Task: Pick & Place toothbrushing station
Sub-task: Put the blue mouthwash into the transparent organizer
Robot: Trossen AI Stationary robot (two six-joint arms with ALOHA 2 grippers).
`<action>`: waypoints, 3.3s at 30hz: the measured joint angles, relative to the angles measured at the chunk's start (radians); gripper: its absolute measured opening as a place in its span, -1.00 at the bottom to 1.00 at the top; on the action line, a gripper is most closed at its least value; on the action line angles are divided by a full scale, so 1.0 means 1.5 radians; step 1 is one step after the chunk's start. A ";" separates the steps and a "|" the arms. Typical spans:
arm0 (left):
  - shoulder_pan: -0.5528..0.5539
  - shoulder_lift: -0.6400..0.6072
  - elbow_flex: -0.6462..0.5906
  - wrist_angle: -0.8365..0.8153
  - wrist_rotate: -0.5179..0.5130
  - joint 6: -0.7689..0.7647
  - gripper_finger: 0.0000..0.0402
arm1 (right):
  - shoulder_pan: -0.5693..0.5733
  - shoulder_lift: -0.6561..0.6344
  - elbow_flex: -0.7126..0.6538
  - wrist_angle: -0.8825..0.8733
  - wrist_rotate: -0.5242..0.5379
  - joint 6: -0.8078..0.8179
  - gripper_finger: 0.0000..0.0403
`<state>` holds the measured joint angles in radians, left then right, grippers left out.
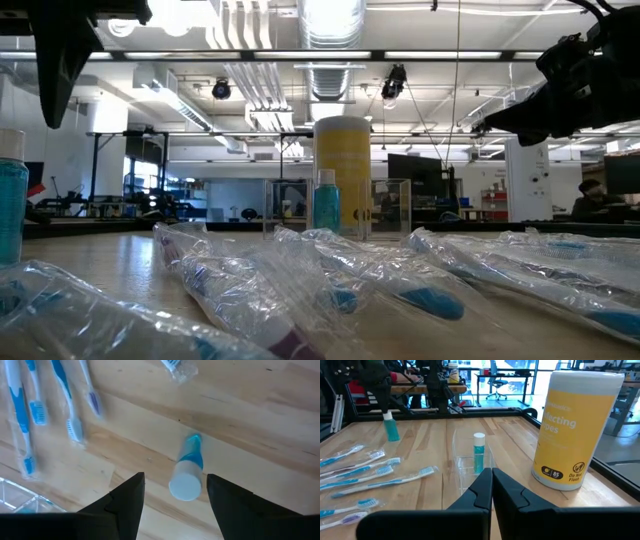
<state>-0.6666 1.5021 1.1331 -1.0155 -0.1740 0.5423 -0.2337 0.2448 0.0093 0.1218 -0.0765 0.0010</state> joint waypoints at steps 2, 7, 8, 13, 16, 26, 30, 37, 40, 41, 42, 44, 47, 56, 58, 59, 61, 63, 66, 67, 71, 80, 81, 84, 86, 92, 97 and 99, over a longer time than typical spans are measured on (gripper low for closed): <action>0.000 0.000 -0.005 0.003 0.002 0.000 0.09 | 0.000 0.000 0.000 0.000 0.000 0.001 -0.96; 0.000 0.000 -0.019 0.017 0.018 0.000 0.09 | 0.000 0.000 0.000 0.002 0.000 0.003 -0.96; 0.000 0.000 -0.021 0.018 0.018 0.000 0.09 | 0.000 0.000 0.000 0.003 0.000 0.003 -0.96; 0.003 0.000 -0.028 0.033 0.018 0.006 0.09 | 0.000 0.001 0.000 0.003 0.000 0.005 -0.96; 0.009 0.000 -0.028 0.037 0.018 0.015 0.09 | 0.000 0.001 0.000 0.003 0.000 0.005 -0.96; 0.026 0.000 -0.039 0.043 0.034 0.017 0.08 | 0.000 0.001 0.000 0.002 0.000 0.004 -0.96; 0.026 0.000 -0.039 0.044 0.037 0.018 0.03 | 0.000 0.001 0.000 0.002 0.000 0.002 -0.96; 0.026 0.000 -0.039 0.044 0.048 0.018 -0.18 | 0.000 0.001 0.000 0.002 0.000 0.002 -0.96; 0.027 0.000 -0.039 0.044 0.050 0.018 -0.26 | 0.000 0.001 0.000 0.002 -0.001 0.002 -0.96; 0.027 0.000 -0.039 0.044 0.050 0.018 -0.29 | 0.000 0.001 0.000 0.002 -0.001 0.002 -0.96; 0.027 0.000 -0.039 0.044 0.051 0.018 -0.32 | 0.000 0.001 0.000 0.002 -0.001 0.002 -0.96; 0.028 0.000 -0.039 0.044 0.056 0.018 -0.37 | 0.000 0.001 0.000 0.002 -0.001 0.002 -0.96; 0.030 -0.001 -0.039 0.044 0.061 0.018 -0.46 | 0.000 0.001 0.000 0.002 -0.001 0.002 -0.96; 0.034 -0.001 -0.039 0.049 0.074 0.005 -0.52 | 0.000 0.001 0.000 0.002 -0.001 0.002 -0.96; 0.037 -0.001 -0.039 0.049 0.074 -0.002 -0.52 | 0.000 0.001 0.000 0.002 -0.001 0.002 -0.96; 0.039 -0.002 -0.039 0.048 0.074 -0.005 -0.52 | 0.000 0.001 0.000 0.002 -0.001 0.002 -0.96; 0.042 -0.006 -0.039 0.048 0.075 -0.015 -0.52 | 0.000 0.001 0.000 0.002 -0.001 0.000 -0.96; 0.047 -0.016 -0.039 0.048 0.073 -0.023 -0.52 | 0.000 0.000 0.000 0.002 -0.001 0.000 -0.96; 0.054 -0.041 -0.039 0.048 0.067 -0.041 -0.52 | 0.000 0.000 0.000 0.002 -0.001 0.000 -0.96; 0.056 -0.049 -0.039 0.048 0.066 -0.047 -0.52 | 0.000 0.000 0.000 0.002 -0.002 0.000 -0.96; 0.067 -0.087 -0.039 0.048 0.057 -0.077 -0.52 | 0.000 0.000 0.000 0.002 -0.002 -0.001 -0.96; 0.097 -0.177 -0.039 0.048 0.022 -0.199 -0.52 | 0.000 0.000 0.000 0.002 -0.002 -0.008 -0.96; 0.099 -0.186 -0.039 0.048 0.019 -0.206 -0.52 | 0.000 0.000 0.000 0.002 -0.002 -0.008 -0.96; 0.101 -0.214 -0.039 0.048 0.014 -0.226 -0.52 | 0.000 0.000 0.000 0.002 -0.002 -0.009 -0.96; 0.104 -0.232 -0.039 0.048 0.013 -0.245 -0.52 | 0.000 0.000 0.000 0.002 -0.002 -0.009 -0.96; 0.113 -0.283 -0.039 0.056 -0.033 -0.304 -0.52 | 0.000 0.001 0.000 0.002 -0.002 -0.008 -0.96; 0.128 -0.300 -0.039 0.096 -0.064 -0.343 -0.52 | 0.000 0.001 0.000 0.002 -0.002 -0.005 -0.96; 0.140 -0.300 -0.039 0.113 -0.064 -0.349 -0.52 | 0.000 0.001 0.000 0.002 -0.002 -0.005 -0.96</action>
<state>-0.4565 1.0519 1.0744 -0.8462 -0.2707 0.0185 -0.2333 0.2459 0.0093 0.1249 -0.0788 -0.0071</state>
